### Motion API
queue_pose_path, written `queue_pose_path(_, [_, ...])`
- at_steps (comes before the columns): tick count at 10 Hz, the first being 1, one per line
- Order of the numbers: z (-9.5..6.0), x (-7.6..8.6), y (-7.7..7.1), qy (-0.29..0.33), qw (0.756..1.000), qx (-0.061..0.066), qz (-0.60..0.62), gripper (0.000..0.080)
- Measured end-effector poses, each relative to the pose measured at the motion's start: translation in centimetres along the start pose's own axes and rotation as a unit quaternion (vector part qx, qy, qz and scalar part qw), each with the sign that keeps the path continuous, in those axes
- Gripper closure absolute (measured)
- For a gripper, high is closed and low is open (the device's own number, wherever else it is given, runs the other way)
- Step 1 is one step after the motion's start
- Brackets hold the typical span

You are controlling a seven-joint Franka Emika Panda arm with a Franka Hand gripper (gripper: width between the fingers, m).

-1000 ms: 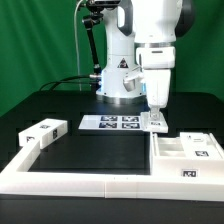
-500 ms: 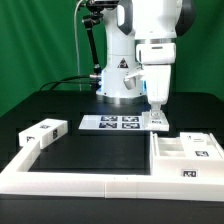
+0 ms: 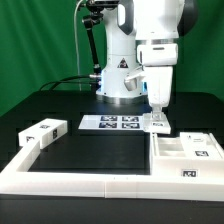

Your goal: Assemble cabinet

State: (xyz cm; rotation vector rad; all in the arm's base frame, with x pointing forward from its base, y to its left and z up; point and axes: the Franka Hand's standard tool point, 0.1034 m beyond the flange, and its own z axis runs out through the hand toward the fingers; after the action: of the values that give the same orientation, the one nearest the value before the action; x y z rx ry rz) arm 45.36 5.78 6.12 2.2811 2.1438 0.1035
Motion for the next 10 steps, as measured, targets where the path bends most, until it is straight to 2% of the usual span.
queue_pose_path(2, [0.0,0.0,0.0,0.0,1.0,0.001,0.0,0.0731])
queue_pose_path(5, [0.0,1.0,1.1,0.002,1.0,0.001,0.007,0.0731])
queue_pose_path(6, [0.2,1.2,1.2,0.002,1.0,0.005,0.009,0.0731])
queue_pose_path(10, [0.3,1.3,1.0,0.003,1.0,0.004,0.01,0.0731])
